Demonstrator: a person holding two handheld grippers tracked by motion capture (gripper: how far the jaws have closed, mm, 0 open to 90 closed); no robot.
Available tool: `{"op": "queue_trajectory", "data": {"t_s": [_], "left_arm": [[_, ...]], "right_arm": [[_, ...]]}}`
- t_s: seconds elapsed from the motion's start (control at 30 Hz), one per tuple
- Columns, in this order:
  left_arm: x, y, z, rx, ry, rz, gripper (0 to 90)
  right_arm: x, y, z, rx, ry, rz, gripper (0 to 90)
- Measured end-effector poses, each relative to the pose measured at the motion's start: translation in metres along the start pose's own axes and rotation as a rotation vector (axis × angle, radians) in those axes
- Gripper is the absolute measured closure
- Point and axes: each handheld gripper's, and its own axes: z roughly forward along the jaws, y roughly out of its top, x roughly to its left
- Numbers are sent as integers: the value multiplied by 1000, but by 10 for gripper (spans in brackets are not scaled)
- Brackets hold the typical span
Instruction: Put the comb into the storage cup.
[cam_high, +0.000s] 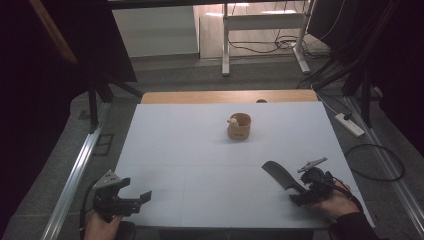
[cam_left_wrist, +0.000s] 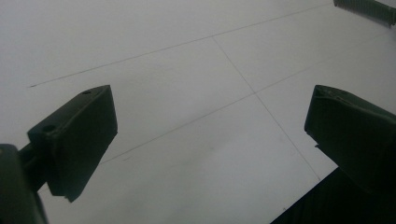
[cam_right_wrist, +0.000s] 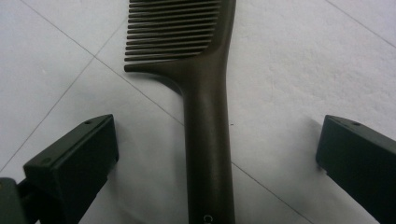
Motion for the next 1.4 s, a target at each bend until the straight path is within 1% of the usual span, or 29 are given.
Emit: {"op": "queue_trajectory", "data": {"t_s": [0.07, 0.2, 0.3, 0.4, 0.53, 0.6, 0.67, 0.7, 0.87, 1.1, 1.2, 1.4], "left_arm": [[0, 0, 0, 0, -1, 0, 33], [0, 0, 0, 0, 0, 1, 33], [0, 0, 0, 0, 1, 2, 33], [0, 0, 0, 1, 0, 2, 34], [0, 0, 0, 1, -1, 2, 34], [0, 0, 0, 2, 0, 4, 35], [0, 0, 0, 2, -1, 5, 35], [0, 0, 0, 2, -1, 5, 35], [0, 0, 0, 3, -2, 5, 35], [-1, 1, 1, 5, -3, 7, 35], [-1, 1, 1, 5, -2, 9, 34], [-1, 1, 1, 4, -3, 10, 33]], "right_arm": [[1, 0, -1, 0, 3, 2, 27], [3, 1, -5, -1, 16, -15, 145], [1, 2, -9, -8, 25, -23, 307], [-1, 2, -11, -15, 26, -34, 409], [0, 3, -13, -18, 37, -57, 561], [0, 3, -14, -22, 42, -62, 650], [-1, 3, -14, -23, 45, -60, 712], [-2, 3, -14, -23, 51, -55, 717], [0, 4, -14, -21, 43, -64, 723], [-3, 3, -15, -25, 61, -52, 725], [-4, 2, -17, -50, 90, -42, 725], [-5, 2, -21, -90, 103, -37, 725]]}}
